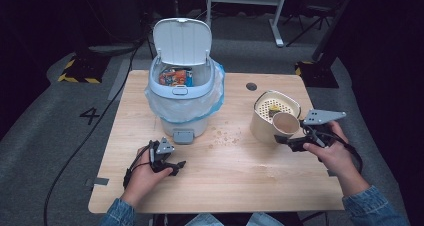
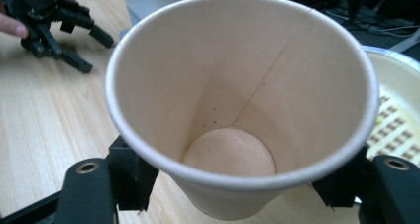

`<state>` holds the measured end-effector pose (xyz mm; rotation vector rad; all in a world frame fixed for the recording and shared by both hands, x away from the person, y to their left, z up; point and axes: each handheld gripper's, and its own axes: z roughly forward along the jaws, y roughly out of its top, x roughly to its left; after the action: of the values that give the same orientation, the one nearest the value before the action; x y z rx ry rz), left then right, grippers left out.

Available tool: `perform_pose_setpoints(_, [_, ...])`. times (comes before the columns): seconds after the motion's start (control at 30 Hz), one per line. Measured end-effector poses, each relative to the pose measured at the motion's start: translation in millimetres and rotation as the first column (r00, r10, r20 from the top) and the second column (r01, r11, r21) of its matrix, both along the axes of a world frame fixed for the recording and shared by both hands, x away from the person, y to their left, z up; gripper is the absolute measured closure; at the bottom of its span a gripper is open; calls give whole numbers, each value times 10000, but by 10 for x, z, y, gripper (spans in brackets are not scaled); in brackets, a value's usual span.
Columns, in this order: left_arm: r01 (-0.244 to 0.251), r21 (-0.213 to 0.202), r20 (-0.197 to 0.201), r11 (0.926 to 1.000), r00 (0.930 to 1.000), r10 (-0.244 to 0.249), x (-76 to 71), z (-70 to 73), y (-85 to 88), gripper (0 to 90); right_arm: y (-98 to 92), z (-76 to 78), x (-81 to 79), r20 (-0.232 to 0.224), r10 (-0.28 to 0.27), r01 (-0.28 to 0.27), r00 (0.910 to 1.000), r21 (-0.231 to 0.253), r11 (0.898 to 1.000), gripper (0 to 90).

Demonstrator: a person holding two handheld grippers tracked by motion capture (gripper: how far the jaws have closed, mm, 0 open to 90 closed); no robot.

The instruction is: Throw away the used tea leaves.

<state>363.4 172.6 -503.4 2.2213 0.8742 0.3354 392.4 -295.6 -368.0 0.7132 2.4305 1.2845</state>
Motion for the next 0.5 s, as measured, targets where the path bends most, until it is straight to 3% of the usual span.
perform_pose_setpoints(0.5, [3, -13, 4, 10000, 10000, -3, 1, -1, 0, 255, -16, -515, -69, -625, 327, -328, 9975, -10, 9995, 308])
